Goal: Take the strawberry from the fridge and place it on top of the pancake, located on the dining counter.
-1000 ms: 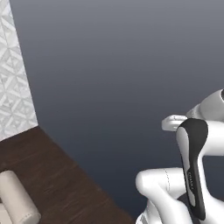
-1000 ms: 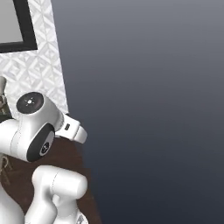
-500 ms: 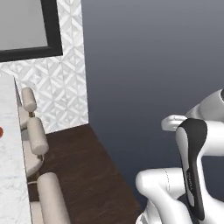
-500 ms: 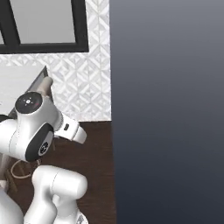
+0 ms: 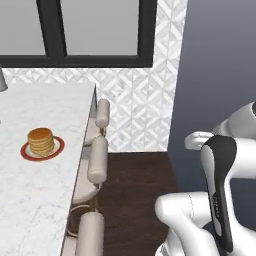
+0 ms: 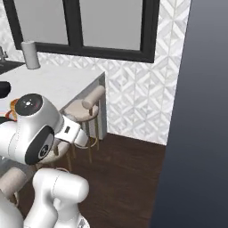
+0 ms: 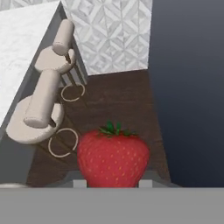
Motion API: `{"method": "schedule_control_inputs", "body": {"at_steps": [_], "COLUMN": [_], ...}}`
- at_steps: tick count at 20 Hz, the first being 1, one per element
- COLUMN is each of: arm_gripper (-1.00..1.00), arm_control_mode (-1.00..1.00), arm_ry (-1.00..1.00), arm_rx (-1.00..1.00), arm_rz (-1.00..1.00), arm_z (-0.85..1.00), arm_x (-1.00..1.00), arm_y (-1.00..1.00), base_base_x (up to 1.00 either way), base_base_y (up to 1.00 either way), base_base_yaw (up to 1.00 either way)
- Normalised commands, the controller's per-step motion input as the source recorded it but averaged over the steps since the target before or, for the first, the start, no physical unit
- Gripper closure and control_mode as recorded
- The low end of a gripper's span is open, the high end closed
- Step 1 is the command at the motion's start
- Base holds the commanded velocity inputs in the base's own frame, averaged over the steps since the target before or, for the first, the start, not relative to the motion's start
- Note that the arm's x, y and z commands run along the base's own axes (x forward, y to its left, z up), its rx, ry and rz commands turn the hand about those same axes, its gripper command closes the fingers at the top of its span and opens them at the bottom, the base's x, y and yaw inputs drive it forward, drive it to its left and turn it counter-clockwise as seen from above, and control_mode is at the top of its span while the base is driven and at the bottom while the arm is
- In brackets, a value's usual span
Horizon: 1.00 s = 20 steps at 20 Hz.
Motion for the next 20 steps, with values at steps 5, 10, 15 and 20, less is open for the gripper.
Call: {"method": "schedule_control_inputs", "body": {"at_steps": [5,10,15,20], "arm_gripper": [1.0,1.0,1.0,1.0], "arm_control_mode": [1.0,1.0,1.0,1.0], "arm_ry": [0.0,0.0,0.0,0.0], "arm_rx": [0.0,0.0,0.0,0.0], "arm_rz": [0.0,0.0,0.0,0.0], "arm_z": [0.0,0.0,0.0,0.0], "arm_x": [0.0,0.0,0.0,0.0], "arm_y": [0.0,0.0,0.0,0.0], "base_base_x": [0.79,0.71,0.67,0.83], "base_base_y": [-0.03,-0.03,-0.04,-0.22], "base_base_yaw": [0.73,0.78,0.81,0.69]}}
